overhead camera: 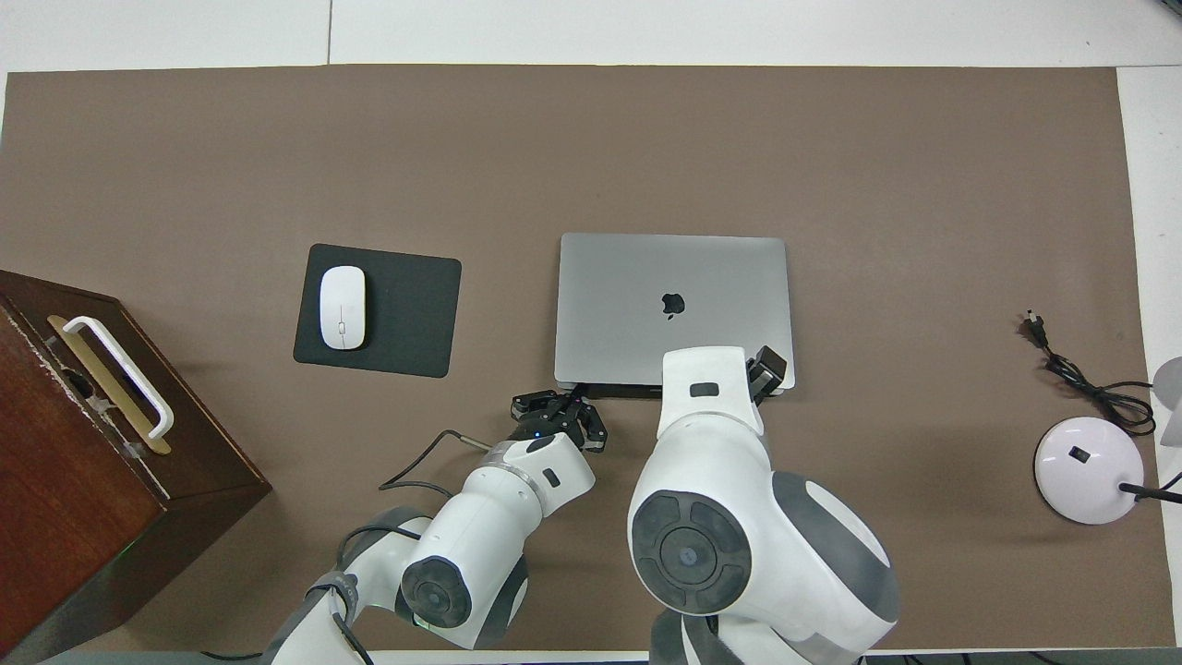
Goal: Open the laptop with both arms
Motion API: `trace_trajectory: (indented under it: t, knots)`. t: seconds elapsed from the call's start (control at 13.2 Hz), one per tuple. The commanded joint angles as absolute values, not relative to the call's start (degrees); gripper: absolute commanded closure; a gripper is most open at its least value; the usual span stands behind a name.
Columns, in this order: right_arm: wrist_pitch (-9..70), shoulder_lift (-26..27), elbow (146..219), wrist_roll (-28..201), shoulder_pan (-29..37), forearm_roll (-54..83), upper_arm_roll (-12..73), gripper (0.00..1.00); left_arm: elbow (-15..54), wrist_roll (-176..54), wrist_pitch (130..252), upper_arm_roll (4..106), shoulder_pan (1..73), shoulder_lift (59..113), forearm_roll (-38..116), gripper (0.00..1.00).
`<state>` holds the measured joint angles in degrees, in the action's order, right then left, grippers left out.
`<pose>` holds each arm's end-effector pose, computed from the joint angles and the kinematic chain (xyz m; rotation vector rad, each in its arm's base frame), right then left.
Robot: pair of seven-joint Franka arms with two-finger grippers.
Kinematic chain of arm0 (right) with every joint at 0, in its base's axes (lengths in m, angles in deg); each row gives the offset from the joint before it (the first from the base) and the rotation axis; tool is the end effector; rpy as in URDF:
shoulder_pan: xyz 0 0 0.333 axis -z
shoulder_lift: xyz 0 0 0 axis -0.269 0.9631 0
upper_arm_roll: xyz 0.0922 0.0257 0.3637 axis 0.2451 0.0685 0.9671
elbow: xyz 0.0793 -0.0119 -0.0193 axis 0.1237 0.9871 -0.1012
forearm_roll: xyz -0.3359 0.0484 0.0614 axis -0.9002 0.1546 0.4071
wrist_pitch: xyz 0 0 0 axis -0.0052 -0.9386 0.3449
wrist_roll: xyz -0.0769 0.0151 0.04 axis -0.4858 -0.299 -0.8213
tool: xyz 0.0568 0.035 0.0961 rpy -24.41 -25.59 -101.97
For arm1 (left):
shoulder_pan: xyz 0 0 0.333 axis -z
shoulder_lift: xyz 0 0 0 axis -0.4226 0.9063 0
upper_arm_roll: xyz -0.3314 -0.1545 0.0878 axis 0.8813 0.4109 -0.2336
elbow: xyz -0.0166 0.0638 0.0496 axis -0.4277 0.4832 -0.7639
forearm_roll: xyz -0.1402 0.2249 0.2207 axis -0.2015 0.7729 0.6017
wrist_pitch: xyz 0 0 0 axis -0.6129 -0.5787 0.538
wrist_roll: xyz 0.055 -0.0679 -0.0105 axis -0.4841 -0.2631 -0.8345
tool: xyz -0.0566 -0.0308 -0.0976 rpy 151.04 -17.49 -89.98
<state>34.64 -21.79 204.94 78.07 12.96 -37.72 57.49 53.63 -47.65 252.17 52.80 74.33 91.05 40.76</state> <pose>0.3816 0.2725 0.5114 2.5260 1.1228 0.2041 0.3634 -0.3601 0.3626 2.6310 -0.5263 0.8793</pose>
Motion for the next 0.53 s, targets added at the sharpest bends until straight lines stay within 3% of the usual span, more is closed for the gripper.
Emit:
trace_trajectory:
  t: [0.0,0.46]
  knots:
    - [36.48,-22.30,206.68,75.70,13.41,-39.90,57.89,0.00,51.98,-45.78,253.39,51.87,74.13,93.02,39.41,1.00]
    - [39.46,-21.25,207.82,75.00,13.23,-39.99,57.89,0.00,51.98,-45.78,253.39,51.87,74.04,92.93,39.40,1.00]
